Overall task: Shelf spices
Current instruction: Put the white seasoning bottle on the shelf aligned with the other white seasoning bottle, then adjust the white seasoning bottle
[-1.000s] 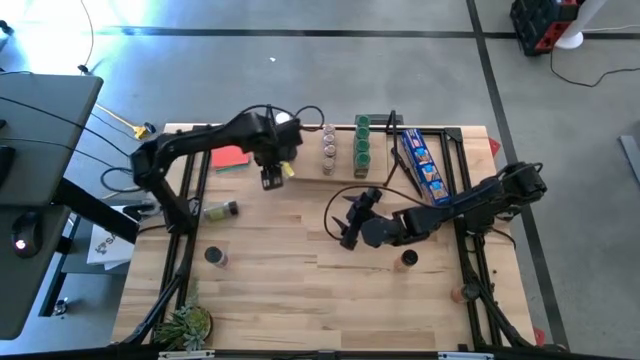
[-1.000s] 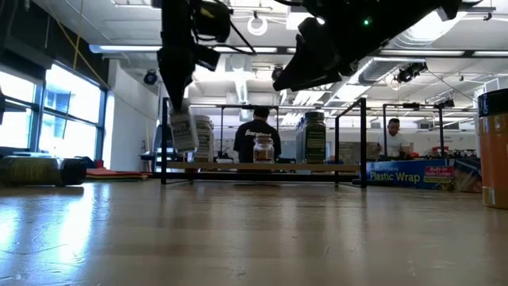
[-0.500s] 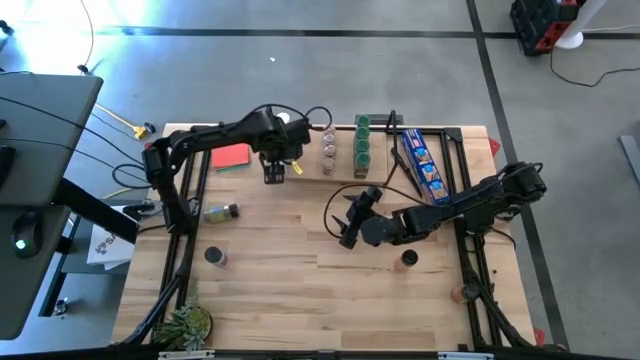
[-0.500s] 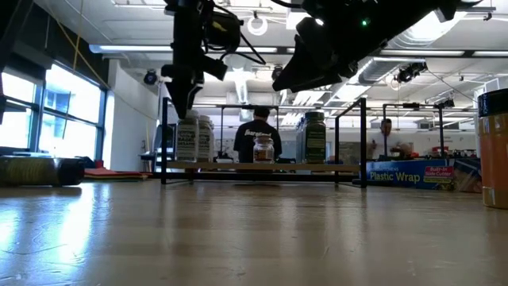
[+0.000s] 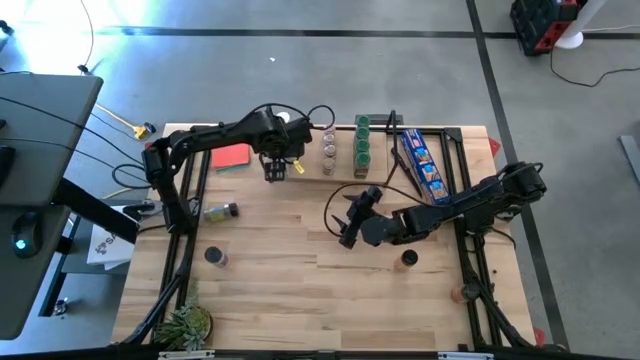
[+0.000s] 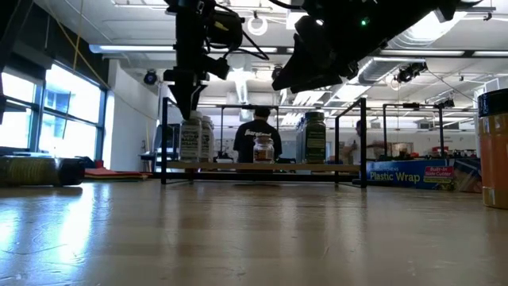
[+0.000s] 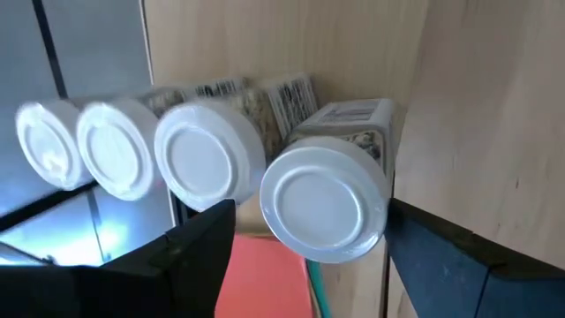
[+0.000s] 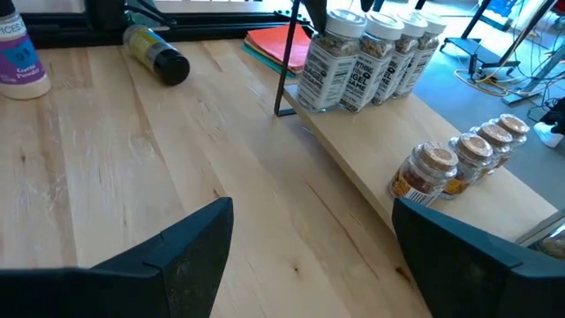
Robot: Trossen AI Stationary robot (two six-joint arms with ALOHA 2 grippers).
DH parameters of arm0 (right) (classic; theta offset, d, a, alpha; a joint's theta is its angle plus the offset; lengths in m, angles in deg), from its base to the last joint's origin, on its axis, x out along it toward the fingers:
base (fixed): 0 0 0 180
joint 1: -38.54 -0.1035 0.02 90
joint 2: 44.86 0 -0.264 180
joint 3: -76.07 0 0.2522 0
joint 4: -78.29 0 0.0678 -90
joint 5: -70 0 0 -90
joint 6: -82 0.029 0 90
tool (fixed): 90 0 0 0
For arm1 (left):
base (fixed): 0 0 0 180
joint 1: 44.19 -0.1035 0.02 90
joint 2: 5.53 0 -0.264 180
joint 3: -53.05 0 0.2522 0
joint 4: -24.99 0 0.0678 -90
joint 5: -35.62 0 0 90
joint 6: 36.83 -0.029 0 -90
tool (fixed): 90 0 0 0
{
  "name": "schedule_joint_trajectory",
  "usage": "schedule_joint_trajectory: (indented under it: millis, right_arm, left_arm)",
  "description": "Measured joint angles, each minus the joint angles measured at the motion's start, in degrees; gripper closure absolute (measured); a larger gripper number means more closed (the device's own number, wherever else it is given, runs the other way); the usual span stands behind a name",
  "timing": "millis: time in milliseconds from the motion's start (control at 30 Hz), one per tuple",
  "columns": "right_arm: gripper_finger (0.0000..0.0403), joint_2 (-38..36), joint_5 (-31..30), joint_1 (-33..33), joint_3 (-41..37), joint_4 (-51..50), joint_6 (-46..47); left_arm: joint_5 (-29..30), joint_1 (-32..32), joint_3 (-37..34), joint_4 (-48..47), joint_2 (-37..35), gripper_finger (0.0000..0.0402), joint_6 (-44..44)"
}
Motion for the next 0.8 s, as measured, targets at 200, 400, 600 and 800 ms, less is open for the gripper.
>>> schedule_joint_trajectory:
  millis: [200,400,600,800]
  right_arm:
    - [0.0098,0.00,0.84,0.71,0.00,2.72,0.70]
    - [0.0098,-0.04,12.88,6.94,0.00,12.77,-6.68]
    - [0.0116,1.55,26.66,15.62,5.26,15.21,-19.68]
    - [0.0224,9.45,31.18,23.84,16.52,9.30,-23.03]
  left_arm:
    - [1.30,0.94,-0.02,-0.10,-0.59,0.0120,-0.61]
    - [3.05,3.73,-0.02,-0.35,-5.71,0.0119,1.14]
    - [3.19,6.85,-0.02,-0.36,-13.57,0.0119,10.20]
    - [3.22,11.07,-0.02,-0.23,-20.39,0.0119,19.70]
